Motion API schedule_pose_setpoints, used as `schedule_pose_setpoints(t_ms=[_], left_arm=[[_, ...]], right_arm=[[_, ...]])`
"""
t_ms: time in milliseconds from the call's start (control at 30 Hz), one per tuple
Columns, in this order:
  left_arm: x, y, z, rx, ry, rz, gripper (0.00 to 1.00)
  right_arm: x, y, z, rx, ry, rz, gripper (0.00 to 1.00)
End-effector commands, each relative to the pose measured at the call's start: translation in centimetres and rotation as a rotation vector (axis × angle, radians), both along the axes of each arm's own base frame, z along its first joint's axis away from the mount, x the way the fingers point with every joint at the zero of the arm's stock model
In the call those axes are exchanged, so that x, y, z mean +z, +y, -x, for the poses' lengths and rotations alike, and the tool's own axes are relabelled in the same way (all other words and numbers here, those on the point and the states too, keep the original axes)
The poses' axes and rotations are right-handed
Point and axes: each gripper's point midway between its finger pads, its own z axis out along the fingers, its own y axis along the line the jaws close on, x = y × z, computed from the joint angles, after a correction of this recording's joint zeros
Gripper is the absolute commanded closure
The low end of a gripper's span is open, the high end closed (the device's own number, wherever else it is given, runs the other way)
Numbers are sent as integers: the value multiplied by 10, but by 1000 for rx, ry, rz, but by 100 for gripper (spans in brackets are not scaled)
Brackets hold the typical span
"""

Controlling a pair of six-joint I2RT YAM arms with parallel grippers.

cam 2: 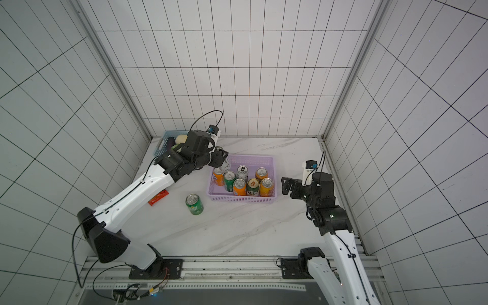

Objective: Take out the drinks from the basket
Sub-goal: Pick up the drink from the basket, then place the drink at the center of the board.

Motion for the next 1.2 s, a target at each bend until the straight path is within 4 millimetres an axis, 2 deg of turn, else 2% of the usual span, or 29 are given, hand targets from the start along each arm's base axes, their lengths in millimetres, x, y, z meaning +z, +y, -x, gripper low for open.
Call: schedule_pose_setpoints(t_ms=[0,267,533,733,967,1167], left_arm=[[45,4,12,5,-113,110,57],[40,18,48,-7,-84,154,57],[13,40,79,4,-16,144,57],[-11,43,97,-18,51,147,57],[-37,38,111,-55,104,128,57],[-60,39,109,-26,111,87,57]], right_arm=[[12,-1,0,7,-29,-8,1],[13,0,-2,6,-33,-11,0],[9,1,-3,5,-28,-20,1],[9,1,-4,6,-26,-22,1],[10,2,-5,6,-29,-28,1],[11,1,-3,3,-35,-32,1]])
